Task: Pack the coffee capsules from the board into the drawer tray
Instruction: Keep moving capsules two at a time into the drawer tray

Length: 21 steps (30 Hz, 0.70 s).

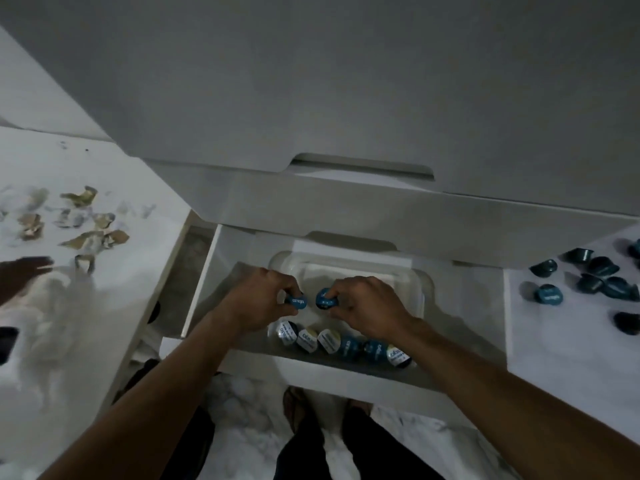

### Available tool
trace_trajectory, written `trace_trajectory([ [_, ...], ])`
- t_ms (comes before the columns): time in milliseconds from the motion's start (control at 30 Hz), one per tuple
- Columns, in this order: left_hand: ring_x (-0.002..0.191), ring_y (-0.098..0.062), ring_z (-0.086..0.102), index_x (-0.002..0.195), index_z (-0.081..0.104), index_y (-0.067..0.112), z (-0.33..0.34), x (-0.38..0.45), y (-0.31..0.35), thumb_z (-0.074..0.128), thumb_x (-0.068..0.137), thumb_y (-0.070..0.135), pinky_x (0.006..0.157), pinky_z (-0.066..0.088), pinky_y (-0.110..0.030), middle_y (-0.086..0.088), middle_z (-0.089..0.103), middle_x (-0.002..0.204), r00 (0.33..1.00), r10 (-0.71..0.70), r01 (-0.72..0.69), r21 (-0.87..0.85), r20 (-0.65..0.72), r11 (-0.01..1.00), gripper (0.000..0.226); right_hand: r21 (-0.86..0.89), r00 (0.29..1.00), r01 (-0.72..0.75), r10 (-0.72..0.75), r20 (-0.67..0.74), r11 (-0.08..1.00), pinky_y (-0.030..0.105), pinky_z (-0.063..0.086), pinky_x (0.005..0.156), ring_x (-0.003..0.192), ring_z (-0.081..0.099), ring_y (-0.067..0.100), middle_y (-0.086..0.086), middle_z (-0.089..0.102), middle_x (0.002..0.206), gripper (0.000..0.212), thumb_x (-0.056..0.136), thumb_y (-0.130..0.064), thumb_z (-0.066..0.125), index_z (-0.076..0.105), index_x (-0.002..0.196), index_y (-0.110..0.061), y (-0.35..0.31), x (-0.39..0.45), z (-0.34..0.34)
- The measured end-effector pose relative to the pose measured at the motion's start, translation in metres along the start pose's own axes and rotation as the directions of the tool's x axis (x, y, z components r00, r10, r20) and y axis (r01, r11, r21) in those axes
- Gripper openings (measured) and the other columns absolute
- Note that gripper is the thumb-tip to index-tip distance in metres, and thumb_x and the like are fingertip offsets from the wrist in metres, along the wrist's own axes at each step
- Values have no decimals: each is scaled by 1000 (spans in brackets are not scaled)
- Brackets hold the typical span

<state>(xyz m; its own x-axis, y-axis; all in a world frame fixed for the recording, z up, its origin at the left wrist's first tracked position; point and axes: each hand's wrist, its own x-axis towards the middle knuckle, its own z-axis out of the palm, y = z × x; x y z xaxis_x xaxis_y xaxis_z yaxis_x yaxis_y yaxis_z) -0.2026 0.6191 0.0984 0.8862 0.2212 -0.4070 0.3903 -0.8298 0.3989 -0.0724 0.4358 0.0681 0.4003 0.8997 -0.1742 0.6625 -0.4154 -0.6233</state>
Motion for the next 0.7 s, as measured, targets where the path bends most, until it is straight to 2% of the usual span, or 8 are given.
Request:
trace_trajectory([
  [100,87,-8,61,102,70,28,5,5,-7,76,79,35,85,51,-31,9,72,102,1000,3,-3,5,29,1000,24,19,998,24,-25,55,1000,33,51,79,94,62,17,-1,70,105,28,85,-32,71,69,111,-22,3,5,9],
  [300,81,-7,55,91,70,23,8,5,-12,79,76,30,76,45,-25,6,71,97,999,38,-38,-31,3,999,18,90,994,76,-82,67,993,37,54,74,79,62,14,1,71,95,20,82,-21,75,70,101,-16,5,7,19],
  [467,80,-6,61,89,72,24,7,4,-17,81,72,33,78,51,-28,8,72,92,998,59,-57,-60,32,997,22,153,995,27,-41,87,988,25,56,76,82,65,7,-1,72,100,26,79,-15,77,72,104,-16,6,6,17],
  [600,63,1,54,75,69,29,8,3,-20,75,79,34,68,49,-20,16,65,73,996,90,-91,-84,-10,992,9,189,993,-13,-9,115,982,9,50,72,78,62,-2,-3,73,100,29,79,-18,77,72,107,-19,8,3,16],
  [700,73,-3,59,84,70,24,9,4,-22,73,82,24,76,54,-29,10,71,85,995,101,-102,-71,-15,992,3,225,991,-35,6,131,974,11,52,74,79,64,0,-3,73,102,27,82,-16,76,72,108,-18,6,5,17],
])
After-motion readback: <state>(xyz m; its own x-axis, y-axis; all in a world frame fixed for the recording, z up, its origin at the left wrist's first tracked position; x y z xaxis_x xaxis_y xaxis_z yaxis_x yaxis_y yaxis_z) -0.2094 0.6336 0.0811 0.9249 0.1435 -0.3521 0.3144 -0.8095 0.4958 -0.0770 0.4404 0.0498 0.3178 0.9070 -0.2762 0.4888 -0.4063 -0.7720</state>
